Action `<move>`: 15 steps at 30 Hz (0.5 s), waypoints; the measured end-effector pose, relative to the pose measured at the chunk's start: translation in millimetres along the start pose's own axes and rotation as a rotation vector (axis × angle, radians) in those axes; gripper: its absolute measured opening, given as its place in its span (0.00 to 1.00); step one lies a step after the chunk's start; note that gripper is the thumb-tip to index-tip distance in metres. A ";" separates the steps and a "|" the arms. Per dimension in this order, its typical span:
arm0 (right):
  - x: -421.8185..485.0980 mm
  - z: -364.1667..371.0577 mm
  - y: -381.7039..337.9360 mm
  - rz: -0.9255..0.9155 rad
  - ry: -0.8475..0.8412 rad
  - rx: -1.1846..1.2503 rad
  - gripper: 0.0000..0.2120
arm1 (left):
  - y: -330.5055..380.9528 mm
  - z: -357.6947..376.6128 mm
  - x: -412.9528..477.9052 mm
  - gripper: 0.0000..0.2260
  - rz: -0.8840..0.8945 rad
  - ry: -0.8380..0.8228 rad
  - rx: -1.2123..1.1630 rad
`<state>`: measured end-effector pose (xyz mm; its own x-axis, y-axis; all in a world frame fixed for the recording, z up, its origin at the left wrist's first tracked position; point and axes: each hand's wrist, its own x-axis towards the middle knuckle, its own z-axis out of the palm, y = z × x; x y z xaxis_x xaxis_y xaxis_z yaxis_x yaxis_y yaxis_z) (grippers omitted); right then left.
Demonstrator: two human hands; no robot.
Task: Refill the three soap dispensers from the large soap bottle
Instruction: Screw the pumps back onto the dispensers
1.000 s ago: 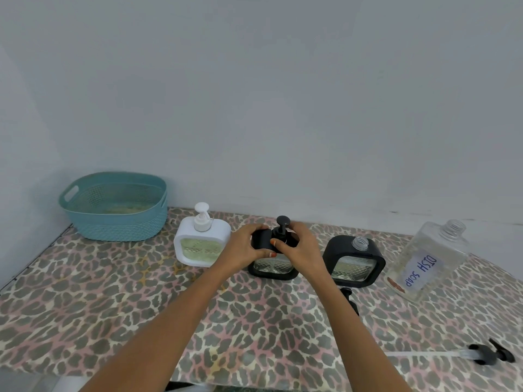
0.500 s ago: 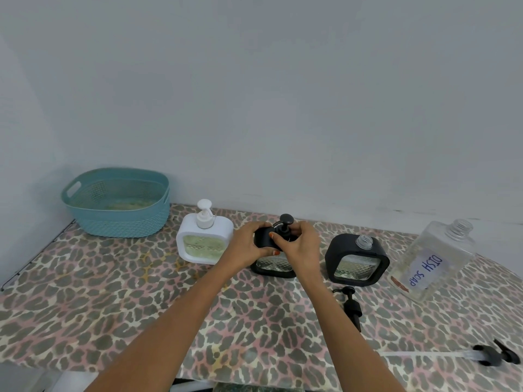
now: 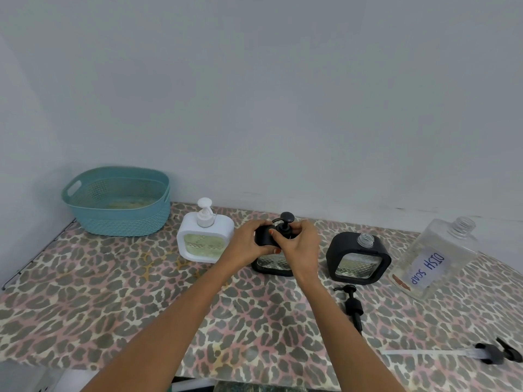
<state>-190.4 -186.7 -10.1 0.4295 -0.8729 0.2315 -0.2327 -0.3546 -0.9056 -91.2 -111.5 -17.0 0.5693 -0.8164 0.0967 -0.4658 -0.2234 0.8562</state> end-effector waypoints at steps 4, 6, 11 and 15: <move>1.1 1.8 7.1 0.003 -0.019 -0.036 0.13 | 3.2 -0.7 -2.7 0.28 -0.003 0.002 -0.001; 0.8 1.5 7.9 -0.009 -0.025 -0.070 0.15 | 4.3 -1.1 -3.9 0.28 -0.004 0.002 0.001; -5.3 -7.7 3.7 -0.037 -0.073 -0.136 0.16 | 8.8 0.1 -9.7 0.28 -0.020 -0.004 -0.031; -11.2 -18.0 1.5 -0.043 -0.121 -0.149 0.18 | 11.5 2.7 -20.6 0.26 -0.007 0.018 -0.032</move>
<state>-211.2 -183.5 -7.6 0.5420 -0.8120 0.2165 -0.3344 -0.4447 -0.8309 -110.1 -98.7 -10.5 0.5847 -0.8051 0.0993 -0.4397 -0.2117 0.8728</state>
